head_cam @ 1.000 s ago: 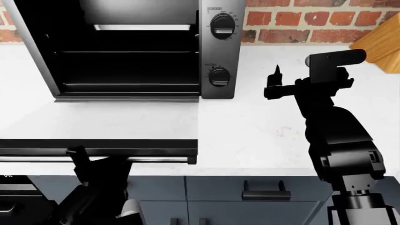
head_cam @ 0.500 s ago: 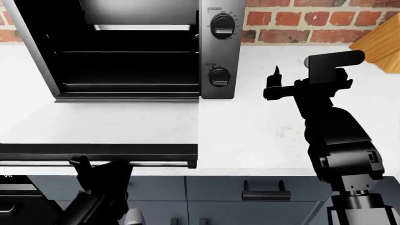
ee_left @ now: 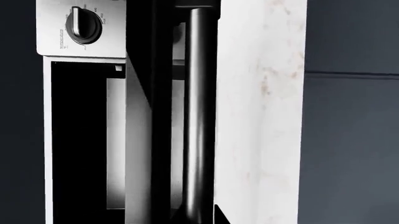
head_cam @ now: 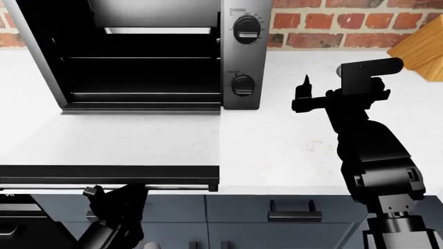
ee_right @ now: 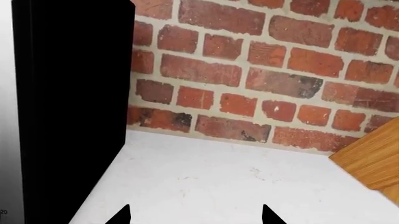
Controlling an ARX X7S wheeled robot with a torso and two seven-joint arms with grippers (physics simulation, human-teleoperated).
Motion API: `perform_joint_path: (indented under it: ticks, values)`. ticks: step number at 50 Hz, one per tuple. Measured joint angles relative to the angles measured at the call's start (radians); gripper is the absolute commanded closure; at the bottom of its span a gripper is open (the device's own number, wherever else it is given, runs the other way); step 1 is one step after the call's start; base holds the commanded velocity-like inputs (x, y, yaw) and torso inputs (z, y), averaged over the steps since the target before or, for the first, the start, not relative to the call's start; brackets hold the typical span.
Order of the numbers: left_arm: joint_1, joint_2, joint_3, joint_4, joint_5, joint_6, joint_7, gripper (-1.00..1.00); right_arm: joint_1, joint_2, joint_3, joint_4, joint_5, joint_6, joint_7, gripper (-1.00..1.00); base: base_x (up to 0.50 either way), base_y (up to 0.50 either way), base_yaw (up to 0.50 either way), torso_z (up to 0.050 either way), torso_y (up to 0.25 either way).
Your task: Open the toaster oven door.
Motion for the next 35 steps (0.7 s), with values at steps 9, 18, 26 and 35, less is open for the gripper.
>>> perform_joint_path:
  ticks: [9, 18, 26, 35]
  values:
    - [0.027, 0.013, -0.018, -0.034, 0.006, 0.036, -0.042, 1.00, -0.003, 0.001, -0.003, 0.007, 0.001, -0.006, 0.001, -1.00, 0.01, -0.01, -0.01, 0.000, 0.000]
    - [0.049, 0.029, -0.018, -0.078, -0.010, 0.064, -0.117, 1.00, -0.006, 0.001, -0.005, 0.008, 0.002, -0.007, 0.003, -1.00, 0.01, -0.01, -0.01, 0.000, 0.000]
    - [0.058, 0.048, 0.010, -0.140, -0.029, 0.082, -0.221, 1.00, -0.007, 0.001, -0.007, 0.009, 0.002, -0.008, 0.004, -1.00, 0.01, -0.01, -0.01, 0.000, 0.000]
    - [0.058, 0.072, 0.046, -0.214, -0.060, 0.102, -0.331, 1.00, -0.009, 0.002, -0.009, 0.010, 0.003, -0.009, 0.006, -1.00, 0.01, 0.00, -0.01, 0.000, 0.000]
